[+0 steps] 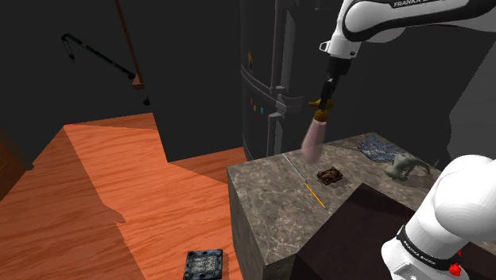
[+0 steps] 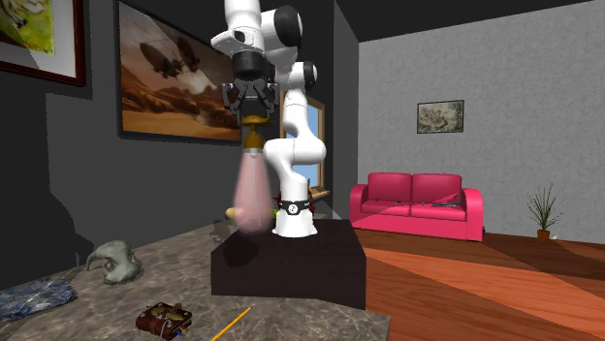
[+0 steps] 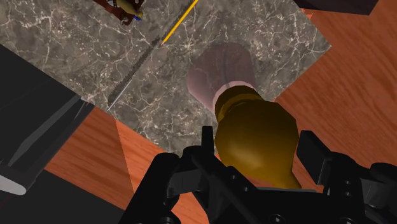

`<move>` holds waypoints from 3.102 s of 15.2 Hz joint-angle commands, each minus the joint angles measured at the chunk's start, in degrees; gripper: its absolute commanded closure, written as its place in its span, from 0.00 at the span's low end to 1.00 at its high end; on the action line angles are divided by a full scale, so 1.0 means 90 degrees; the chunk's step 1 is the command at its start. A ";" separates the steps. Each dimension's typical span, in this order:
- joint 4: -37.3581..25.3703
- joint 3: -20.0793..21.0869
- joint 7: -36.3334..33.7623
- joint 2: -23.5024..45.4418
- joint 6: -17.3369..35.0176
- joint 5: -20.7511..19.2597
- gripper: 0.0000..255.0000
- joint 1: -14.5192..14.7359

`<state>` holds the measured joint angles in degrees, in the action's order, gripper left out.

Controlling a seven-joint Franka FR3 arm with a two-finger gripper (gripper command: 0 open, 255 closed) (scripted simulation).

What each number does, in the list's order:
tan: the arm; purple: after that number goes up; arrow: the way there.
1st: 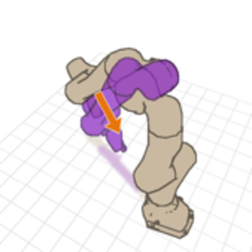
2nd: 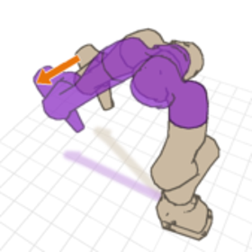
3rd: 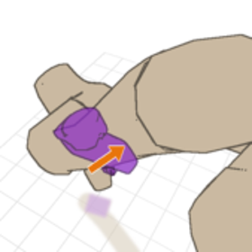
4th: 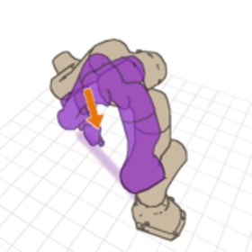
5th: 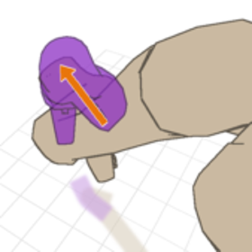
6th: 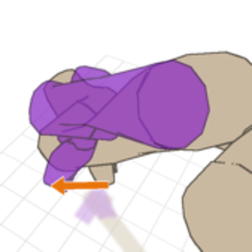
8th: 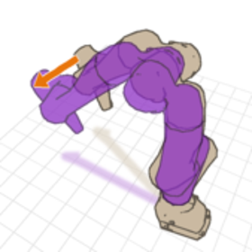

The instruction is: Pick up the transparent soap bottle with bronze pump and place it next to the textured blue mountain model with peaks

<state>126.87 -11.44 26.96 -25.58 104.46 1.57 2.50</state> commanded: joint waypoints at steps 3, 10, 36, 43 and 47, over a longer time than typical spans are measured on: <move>-0.0347 0.0019 -0.0036 0.0004 -0.0341 0.0005 1.00 0.0010; -0.1013 0.0034 -0.0078 0.0081 -0.0929 0.0021 1.00 0.0029; -0.2792 -0.2179 0.2849 0.0918 -0.2004 -0.0380 1.00 -0.0722; -0.3865 -0.3253 0.4287 0.1997 -0.2234 0.0022 1.00 -0.1019; -0.4718 -0.3883 0.5255 0.2954 -0.2480 0.0615 1.00 -0.1389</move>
<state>86.59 -45.02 71.88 -1.27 82.90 5.60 -9.10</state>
